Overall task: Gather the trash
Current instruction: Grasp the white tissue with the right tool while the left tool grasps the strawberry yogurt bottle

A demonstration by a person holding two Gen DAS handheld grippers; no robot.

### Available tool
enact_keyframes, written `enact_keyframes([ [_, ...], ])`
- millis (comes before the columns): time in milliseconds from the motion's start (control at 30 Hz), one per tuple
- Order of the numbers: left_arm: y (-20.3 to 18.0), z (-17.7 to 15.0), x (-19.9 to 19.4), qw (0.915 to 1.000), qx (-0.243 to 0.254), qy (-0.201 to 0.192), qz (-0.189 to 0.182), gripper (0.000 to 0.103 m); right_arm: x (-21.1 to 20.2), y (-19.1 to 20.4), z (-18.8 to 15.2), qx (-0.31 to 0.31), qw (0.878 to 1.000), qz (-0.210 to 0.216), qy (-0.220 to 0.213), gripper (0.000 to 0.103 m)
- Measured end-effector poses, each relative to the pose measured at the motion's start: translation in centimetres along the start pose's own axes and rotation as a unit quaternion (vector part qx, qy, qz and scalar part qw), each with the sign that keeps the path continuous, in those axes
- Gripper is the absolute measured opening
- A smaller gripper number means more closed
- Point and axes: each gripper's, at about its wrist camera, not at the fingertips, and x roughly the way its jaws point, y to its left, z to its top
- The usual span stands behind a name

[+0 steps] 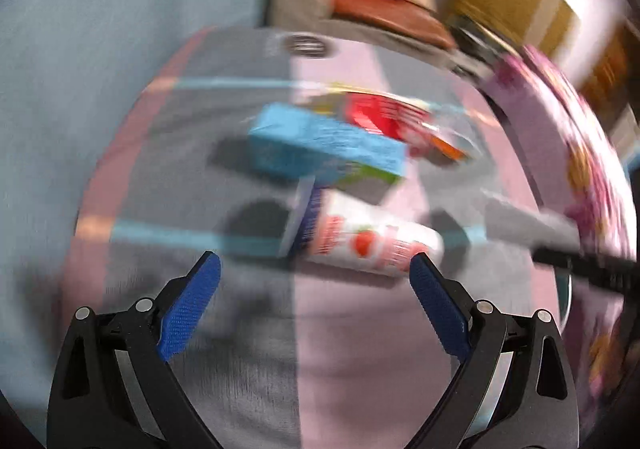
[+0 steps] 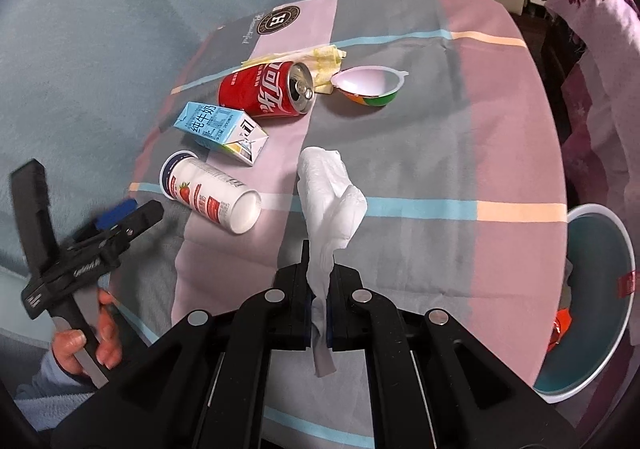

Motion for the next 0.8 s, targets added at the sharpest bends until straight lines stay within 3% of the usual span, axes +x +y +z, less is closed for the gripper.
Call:
enact_keyframes([
  [67,-1.9,0.7,0.1,0.9959,0.089,0.003,-0.014,0.095,-0.3,-0.1,-0.1,-0.004,1.000,-0.005,0.005,0.004],
  [100,-3.1,0.9,0.3,0.9889,0.148,-0.003,-0.008,0.095,-0.6,-0.1,-0.3,-0.008,1.000,-0.009,0.008,0.004],
  [233,-5.3,1.3,2.2,0.9633,0.266,0.024,-0.024,0.095,-1.9,-0.7,-0.8,-0.011,1.000,-0.028,0.009,0.004],
  [367,-6.0,1.0,4.0,0.9401,0.336,0.050,-0.024,0.095,-2.9,-1.7,-1.6,0.003,0.999,-0.050,0.013,0.004],
  [467,-6.3,0.8,5.3,0.9182,0.390,0.065,-0.021,0.095,-3.3,-2.0,-1.7,0.010,0.998,-0.062,0.016,0.004],
  [567,-6.2,0.2,6.4,0.9026,0.424,0.077,-0.007,0.095,-3.4,-2.2,-1.8,0.014,0.997,-0.069,0.017,0.004],
  [633,-5.8,0.1,7.4,0.8976,0.431,0.090,-0.003,0.095,-3.3,-2.2,-1.7,0.018,0.997,-0.074,0.018,0.004],
  [700,-5.4,0.0,7.9,0.8969,0.431,0.098,-0.005,0.077,-3.2,-2.1,-1.5,0.022,0.997,-0.076,0.020,0.004],
  [800,-4.9,-0.1,7.6,0.9057,0.411,0.099,-0.030,0.062,-3.0,-1.9,-1.3,0.025,0.997,-0.076,0.020,0.004],
])
